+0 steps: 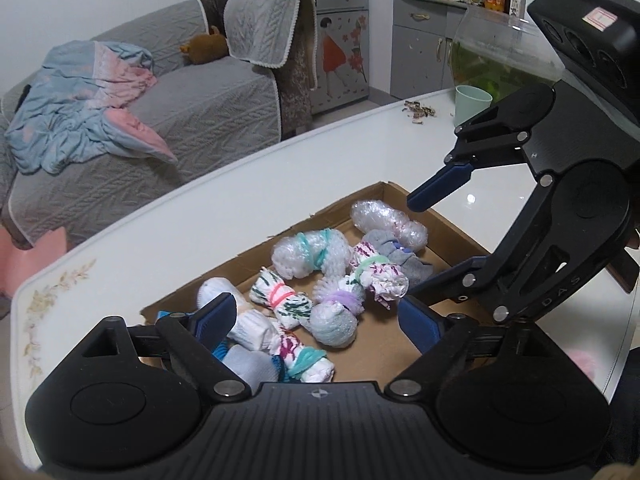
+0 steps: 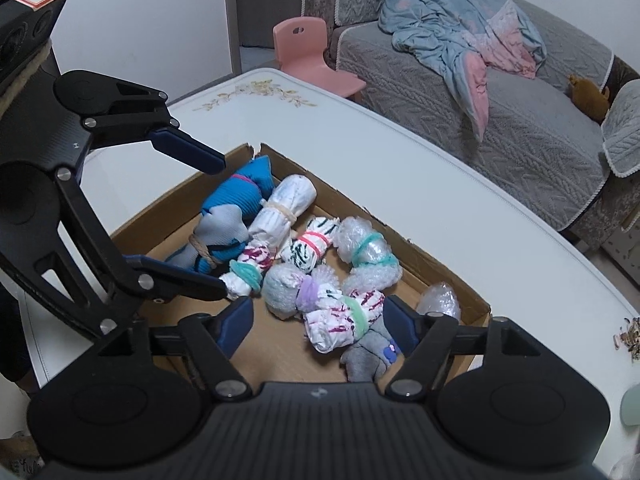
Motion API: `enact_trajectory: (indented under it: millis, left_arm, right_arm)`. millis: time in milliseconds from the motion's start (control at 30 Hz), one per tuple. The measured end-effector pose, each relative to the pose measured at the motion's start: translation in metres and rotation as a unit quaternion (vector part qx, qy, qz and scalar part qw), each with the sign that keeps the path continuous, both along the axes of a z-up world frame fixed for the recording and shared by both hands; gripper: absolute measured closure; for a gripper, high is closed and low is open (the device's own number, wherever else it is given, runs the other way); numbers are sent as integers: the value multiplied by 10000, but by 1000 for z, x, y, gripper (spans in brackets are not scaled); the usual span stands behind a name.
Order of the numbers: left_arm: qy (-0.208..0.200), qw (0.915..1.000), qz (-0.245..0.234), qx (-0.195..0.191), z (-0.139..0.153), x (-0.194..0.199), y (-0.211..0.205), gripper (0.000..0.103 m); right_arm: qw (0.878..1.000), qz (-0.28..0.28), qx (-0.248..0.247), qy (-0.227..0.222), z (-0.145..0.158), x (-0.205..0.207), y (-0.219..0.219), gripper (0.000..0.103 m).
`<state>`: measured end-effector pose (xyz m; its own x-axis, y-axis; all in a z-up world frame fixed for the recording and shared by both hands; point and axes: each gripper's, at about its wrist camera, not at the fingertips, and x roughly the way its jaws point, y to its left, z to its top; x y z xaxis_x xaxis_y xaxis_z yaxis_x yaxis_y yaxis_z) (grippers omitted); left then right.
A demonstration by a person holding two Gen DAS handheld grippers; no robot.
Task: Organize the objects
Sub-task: 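Open both grippers to release the bundles in the box and lift away, then move both grippers back to the pile beside the box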
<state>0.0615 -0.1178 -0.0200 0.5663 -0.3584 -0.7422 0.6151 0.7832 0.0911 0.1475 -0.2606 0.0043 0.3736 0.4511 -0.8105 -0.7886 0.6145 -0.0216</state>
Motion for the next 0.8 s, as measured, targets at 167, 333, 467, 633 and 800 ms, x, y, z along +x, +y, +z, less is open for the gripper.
enact_trajectory:
  millis: [167,333,467,633,800]
  left_arm:
    - [-14,9999,109,-33,11,-7,11,10]
    - [19,9994,342,-77,18,-14,21,9]
    - [1,9990,421,-167,26,-22,26,9]
    - [10,9985,495,-241,35,-32,30,8]
    - [-39,9985,483,-244,42,-39,30,8]
  right_arm:
    - [10000,17,-20,-71,10,-6,2,32]
    - [9999,-2,-57,-136,16,-13,4,30]
    - [9998,-79,-5,-166,23,-19,4,29]
    - [9996,-86,-63,-244,31,-26,6,28]
    - [9994,-90,-106,-310,37,-31,9,27]
